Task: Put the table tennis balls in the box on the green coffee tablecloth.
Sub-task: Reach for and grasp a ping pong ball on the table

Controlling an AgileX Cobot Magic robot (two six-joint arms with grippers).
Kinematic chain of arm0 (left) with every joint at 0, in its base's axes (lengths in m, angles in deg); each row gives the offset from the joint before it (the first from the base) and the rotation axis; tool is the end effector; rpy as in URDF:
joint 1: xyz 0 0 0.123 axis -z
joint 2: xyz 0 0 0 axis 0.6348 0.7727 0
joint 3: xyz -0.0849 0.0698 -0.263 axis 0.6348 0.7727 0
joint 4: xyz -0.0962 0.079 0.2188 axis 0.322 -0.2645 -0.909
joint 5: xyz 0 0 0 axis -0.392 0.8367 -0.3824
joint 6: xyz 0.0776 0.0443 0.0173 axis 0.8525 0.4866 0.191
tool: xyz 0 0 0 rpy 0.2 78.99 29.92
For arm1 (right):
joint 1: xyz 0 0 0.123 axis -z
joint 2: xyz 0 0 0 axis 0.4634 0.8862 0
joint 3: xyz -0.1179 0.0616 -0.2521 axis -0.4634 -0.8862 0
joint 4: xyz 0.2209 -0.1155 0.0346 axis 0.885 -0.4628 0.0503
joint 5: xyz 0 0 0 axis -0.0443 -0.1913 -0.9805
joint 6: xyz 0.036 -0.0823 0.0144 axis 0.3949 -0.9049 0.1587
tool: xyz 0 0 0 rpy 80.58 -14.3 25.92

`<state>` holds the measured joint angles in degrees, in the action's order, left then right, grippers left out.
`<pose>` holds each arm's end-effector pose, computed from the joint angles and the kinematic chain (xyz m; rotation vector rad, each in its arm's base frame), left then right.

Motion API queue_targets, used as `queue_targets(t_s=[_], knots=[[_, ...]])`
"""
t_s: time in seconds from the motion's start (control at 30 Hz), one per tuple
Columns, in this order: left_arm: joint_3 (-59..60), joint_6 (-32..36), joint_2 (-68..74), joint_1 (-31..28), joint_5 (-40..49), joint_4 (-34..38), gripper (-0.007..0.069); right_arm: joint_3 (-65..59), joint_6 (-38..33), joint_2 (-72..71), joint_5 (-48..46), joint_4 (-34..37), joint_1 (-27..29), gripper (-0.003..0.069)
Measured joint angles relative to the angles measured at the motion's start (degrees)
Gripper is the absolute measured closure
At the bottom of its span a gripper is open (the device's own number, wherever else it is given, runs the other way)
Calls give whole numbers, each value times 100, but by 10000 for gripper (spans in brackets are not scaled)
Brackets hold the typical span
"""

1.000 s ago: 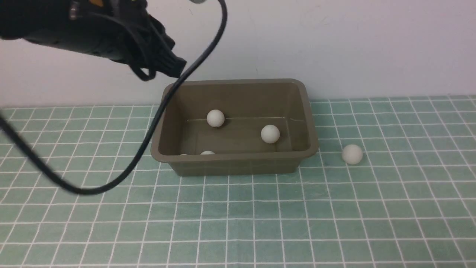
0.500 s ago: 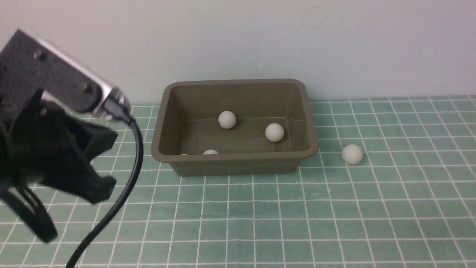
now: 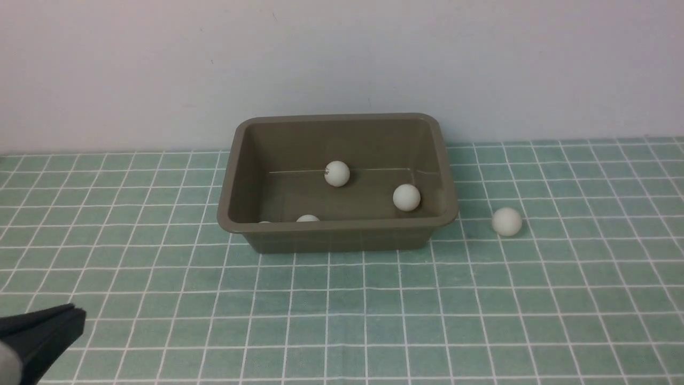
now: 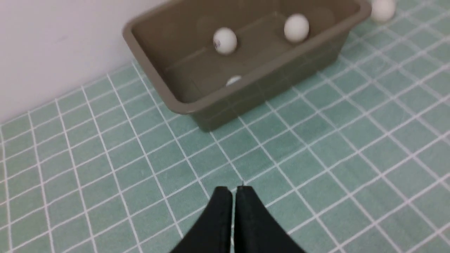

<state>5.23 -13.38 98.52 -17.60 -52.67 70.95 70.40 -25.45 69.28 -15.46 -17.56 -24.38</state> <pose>0.0735 -0.0338 0.3014 0.5111 1.9436 -0.2210 0.0458 -0.0346 0.2208 0.9034 0.9796 0.5372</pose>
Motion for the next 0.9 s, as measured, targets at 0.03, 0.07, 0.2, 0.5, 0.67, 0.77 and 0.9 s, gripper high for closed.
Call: queue_targets(t_s=[0.03, 0.07, 0.2, 0.5, 0.67, 0.77, 0.9], knots=[[118, -217, -301, 0, 28, -45, 629, 26, 20, 0, -284, -139, 0, 669], [167, -309, -455, 0, 60, -79, 629, 150, 20, 0, -713, -570, 0, 669], [233, -687, -1048, 0, 467, -398, 629, 1260, 14, 222, -2719, -2869, 0, 669], [499, -835, -1545, 0, 1050, -871, 629, 3908, -1003, 3412, -5728, -4426, 0, 669], [565, -894, -1557, 0, 1050, -871, 629, 5342, -1513, 5619, -6587, -4170, 0, 669], [565, -958, -1557, 0, 1050, -871, 629, 5966, -1575, 6625, -6925, -4174, -31, 669], [565, -1149, -1557, 0, 1050, -863, 629, 6710, -1545, 7819, -7288, -4435, -334, 669]])
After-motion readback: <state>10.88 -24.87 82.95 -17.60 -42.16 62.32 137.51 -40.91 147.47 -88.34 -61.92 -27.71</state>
